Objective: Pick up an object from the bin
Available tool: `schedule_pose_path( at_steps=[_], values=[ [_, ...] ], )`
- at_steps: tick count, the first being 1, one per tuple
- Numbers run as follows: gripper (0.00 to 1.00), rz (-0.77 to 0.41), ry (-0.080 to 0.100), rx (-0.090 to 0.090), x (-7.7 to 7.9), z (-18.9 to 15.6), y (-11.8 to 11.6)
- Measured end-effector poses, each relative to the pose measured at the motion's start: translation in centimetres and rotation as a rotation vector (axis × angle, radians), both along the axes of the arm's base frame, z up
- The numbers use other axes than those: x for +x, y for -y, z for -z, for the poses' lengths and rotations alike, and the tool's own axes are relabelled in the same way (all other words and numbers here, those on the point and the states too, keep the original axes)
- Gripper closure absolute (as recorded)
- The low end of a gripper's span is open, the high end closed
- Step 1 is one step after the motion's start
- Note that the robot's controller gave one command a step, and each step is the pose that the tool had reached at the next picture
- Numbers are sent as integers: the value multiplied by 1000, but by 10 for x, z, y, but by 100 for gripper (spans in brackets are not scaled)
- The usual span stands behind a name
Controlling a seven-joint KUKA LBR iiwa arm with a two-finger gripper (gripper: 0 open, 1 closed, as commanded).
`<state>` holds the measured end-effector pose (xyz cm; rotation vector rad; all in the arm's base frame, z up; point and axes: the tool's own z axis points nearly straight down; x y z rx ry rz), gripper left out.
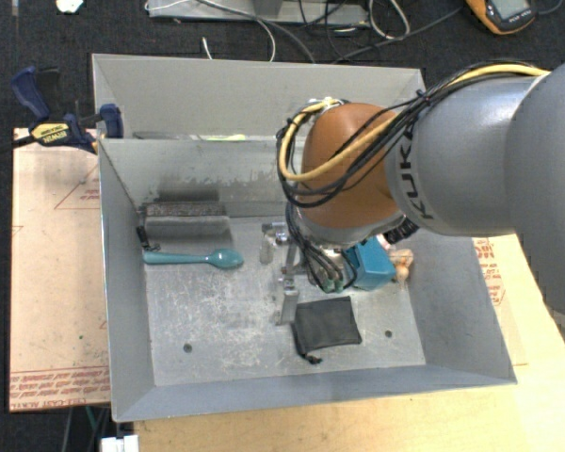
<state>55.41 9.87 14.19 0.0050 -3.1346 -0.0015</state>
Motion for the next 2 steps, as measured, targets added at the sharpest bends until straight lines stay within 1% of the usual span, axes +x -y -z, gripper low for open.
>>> schedule_pose_path(
  at_steps=[1,2],
  values=[
    [0,3,7,1,2,-4,0],
    [0,24,11,3,16,60,38]
  ],
)
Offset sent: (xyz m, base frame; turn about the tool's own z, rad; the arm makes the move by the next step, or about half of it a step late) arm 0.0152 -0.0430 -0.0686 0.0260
